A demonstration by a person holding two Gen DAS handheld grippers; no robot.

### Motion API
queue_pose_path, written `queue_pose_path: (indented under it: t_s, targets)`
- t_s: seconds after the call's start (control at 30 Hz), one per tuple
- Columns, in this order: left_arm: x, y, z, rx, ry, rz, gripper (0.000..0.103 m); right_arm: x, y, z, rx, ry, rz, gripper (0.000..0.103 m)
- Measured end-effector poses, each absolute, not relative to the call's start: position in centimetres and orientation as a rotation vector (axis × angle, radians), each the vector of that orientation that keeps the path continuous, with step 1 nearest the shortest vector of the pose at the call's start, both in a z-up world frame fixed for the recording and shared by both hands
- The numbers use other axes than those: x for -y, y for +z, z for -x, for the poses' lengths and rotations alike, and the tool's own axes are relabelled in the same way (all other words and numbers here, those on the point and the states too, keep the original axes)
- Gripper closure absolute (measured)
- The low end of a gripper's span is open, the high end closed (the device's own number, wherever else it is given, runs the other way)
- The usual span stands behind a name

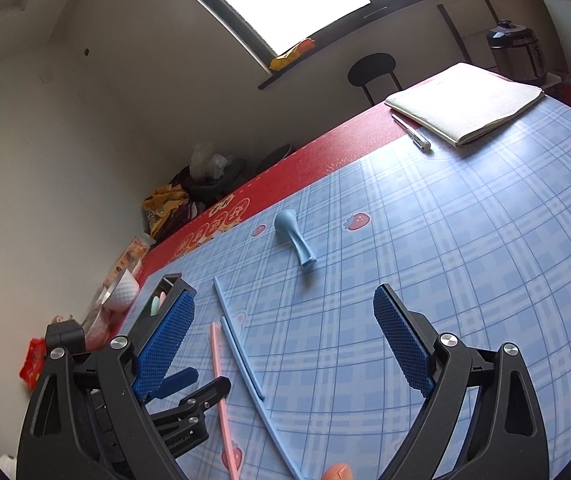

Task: Organize utensils
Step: 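Move the left tool over the pink chopstick on the cloth, then close the left tool on the pink chopstick while the right tool reaches the blue spoon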

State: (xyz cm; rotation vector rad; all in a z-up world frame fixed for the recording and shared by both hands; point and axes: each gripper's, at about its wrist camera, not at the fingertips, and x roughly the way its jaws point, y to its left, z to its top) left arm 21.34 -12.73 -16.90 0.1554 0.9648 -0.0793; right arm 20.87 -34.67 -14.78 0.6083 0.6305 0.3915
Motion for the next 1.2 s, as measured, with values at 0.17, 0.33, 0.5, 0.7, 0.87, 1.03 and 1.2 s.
queue_pose_path:
  t_s: [0.17,0.33,0.5,0.7,0.87,1.03,1.2]
  targets:
    - [10.2,-16.8,-20.9,-0.981,-0.037,-0.137,0.078,34.3,-14.6,-20.7,-0.619,0.425,-0.611,0.015]
    - [9.0,-16.9,-20.8,-0.974,-0.025,-0.097,0.077,34.2,-14.8,-20.5,-0.619,0.436,-0.621,0.015]
    - [9.0,-17.1,-20.6,-0.944,-0.052,-0.083,0.085,34.4,-15.3,-20.5,-0.63,0.437,-0.638,0.015]
    - [8.7,-17.3,-19.7,-0.893,-0.112,-0.054,0.097,34.6,-15.8,-20.6,-0.654,0.408,-0.649,0.015]
    - [7.1,-17.2,-19.5,-0.88,-0.158,0.053,0.097,35.2,-16.6,-20.8,-0.672,0.43,-0.725,0.015]
    - [7.0,-16.0,-18.1,-0.775,-0.174,0.066,0.097,34.9,-16.8,-20.9,-0.679,0.458,-0.727,0.015]
    - [5.5,-15.4,-17.6,-0.725,-0.162,0.148,0.097,34.7,-16.6,-20.9,-0.667,0.463,-0.703,0.015]
